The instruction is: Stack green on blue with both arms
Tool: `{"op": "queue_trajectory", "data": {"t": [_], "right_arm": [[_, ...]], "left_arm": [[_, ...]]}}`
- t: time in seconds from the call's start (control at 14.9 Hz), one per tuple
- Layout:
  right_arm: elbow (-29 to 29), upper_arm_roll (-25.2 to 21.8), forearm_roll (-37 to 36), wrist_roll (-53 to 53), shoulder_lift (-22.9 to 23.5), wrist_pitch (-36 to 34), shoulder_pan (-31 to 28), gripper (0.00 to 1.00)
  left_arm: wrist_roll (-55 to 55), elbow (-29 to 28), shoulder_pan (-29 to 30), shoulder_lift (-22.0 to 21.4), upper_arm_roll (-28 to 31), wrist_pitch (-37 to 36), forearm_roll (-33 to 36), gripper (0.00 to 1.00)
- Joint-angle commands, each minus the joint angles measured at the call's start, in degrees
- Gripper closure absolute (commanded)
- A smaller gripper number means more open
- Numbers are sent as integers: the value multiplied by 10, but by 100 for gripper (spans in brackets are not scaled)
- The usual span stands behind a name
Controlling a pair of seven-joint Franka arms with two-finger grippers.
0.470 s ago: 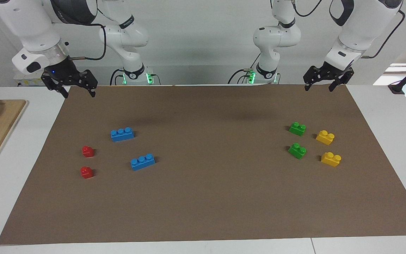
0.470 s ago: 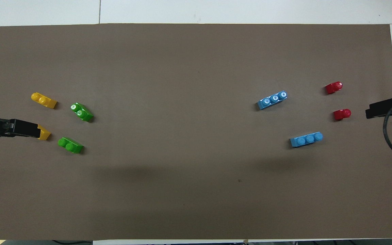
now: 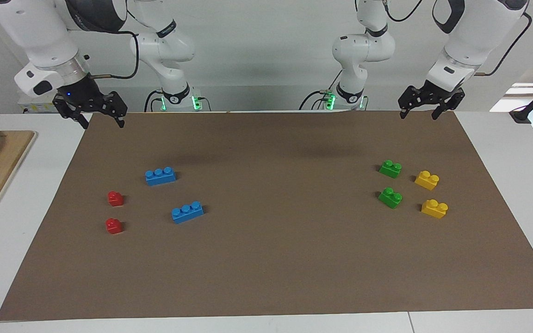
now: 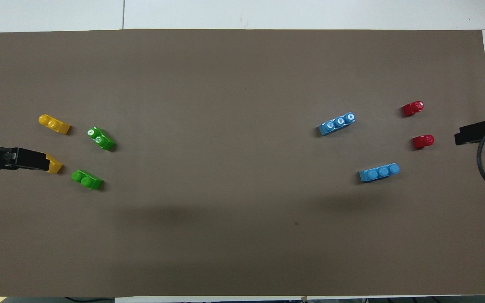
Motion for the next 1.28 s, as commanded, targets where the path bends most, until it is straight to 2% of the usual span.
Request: {"op": "queue_trajectory", "data": {"t": [0.0,0.27,0.67,0.94,1.21], "right_arm": [[-12,3,4,-26,-23,-4,-9,0],[-14,0,2,30,-13,35,-8,0],[13,2,15,214,72,72,-12,2],[66,0,92,324,145,66,-24,3],[112,0,204,417,217,59,-43,3]], "left_arm": [[-8,2,1,-7,2,-4,-3,0],[-8,0,4,-8,2,-4,-2,0],[-53,-3,16,-9,1,-8,-2,0],[-73,-15,19,-18,2,-8,-2,0],[-187,-33,24,-20,1,9,-2,0]]}}
